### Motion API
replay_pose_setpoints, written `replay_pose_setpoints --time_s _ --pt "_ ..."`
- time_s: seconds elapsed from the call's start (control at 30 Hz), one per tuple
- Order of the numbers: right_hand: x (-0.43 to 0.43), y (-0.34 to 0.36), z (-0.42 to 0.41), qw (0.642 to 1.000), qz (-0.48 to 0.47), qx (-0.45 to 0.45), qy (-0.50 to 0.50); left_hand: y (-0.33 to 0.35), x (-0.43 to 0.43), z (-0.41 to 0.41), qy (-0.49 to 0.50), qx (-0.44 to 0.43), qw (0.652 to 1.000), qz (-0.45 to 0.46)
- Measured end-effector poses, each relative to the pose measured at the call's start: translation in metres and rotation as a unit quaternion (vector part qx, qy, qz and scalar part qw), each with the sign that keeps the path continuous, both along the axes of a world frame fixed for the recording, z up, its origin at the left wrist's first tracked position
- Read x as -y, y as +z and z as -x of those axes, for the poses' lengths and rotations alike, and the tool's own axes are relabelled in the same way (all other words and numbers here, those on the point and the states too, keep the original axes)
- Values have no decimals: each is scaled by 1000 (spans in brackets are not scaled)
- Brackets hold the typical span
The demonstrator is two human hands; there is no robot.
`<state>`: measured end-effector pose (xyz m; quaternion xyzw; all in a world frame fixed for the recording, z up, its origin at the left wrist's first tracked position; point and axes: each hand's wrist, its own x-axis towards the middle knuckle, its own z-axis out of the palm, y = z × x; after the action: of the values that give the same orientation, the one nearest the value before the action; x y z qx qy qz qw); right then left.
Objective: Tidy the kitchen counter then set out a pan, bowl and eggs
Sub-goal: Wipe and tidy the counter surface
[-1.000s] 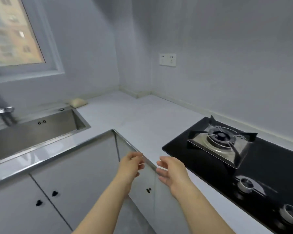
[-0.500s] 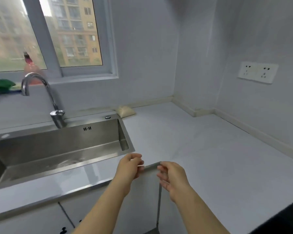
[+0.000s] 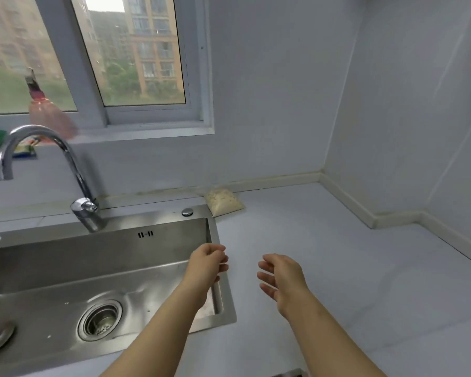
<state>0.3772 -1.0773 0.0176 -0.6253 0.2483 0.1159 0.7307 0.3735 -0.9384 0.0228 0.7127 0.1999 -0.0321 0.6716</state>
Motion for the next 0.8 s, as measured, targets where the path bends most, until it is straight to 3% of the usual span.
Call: replay_pose_setpoints --time_s 0.5,0.8 --pt "-43 -20 -164 999 30 -42 1 -23 -60 -193 -17 -133 990 42" --pt "-61 -36 -285 985 123 27 114 -34 -58 -304 49 -151 985 63"
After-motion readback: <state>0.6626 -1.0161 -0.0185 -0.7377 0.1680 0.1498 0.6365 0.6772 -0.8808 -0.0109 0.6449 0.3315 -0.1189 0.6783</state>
